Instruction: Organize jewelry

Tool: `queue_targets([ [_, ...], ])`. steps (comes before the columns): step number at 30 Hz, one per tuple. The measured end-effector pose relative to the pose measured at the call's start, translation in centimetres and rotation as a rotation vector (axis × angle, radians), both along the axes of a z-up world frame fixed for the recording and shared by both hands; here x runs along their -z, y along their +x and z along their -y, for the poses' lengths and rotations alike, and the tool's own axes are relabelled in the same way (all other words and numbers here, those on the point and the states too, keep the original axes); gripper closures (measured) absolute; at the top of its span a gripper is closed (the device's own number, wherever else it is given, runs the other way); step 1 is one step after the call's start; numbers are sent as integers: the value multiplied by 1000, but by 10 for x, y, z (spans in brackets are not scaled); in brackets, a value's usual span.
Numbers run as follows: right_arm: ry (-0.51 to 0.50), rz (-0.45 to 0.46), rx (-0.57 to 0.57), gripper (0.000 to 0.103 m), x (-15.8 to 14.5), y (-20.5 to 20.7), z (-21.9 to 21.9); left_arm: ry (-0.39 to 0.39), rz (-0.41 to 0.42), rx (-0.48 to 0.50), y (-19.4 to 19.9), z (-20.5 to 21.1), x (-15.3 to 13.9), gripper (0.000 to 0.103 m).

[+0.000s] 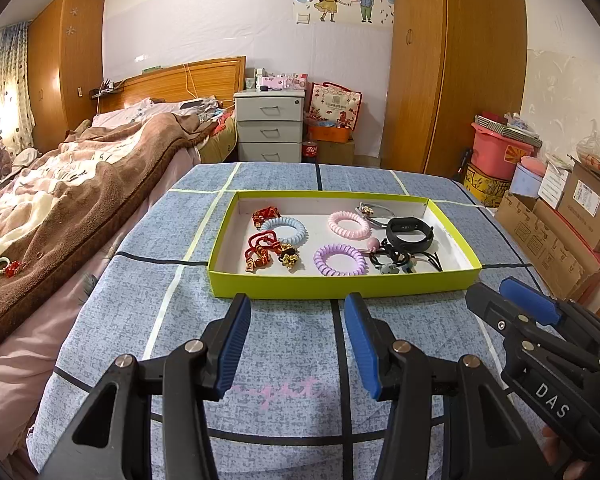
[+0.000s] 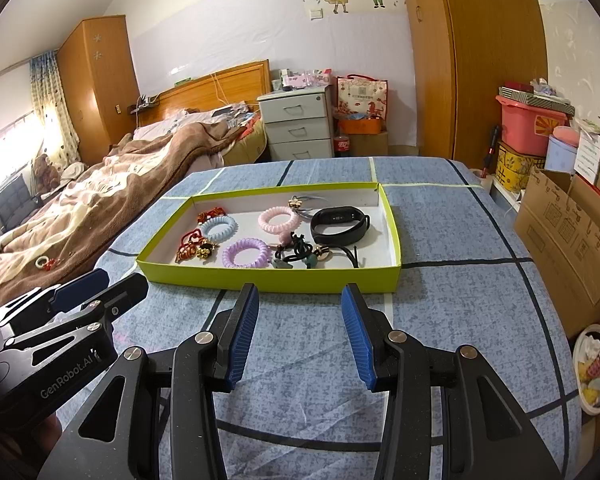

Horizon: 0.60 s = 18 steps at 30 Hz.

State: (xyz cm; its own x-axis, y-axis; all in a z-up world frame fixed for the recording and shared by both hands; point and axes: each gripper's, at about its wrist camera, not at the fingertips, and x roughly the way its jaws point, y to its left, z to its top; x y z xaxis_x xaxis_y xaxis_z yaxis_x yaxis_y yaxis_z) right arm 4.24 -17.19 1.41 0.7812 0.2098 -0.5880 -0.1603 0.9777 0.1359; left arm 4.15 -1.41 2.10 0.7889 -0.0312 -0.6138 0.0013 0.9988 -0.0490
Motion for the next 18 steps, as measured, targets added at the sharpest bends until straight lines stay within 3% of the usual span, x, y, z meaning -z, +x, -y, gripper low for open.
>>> queue_targets([
  [18, 1, -1, 0, 59, 0, -1, 0, -4, -4, 6, 0, 0, -1, 52],
])
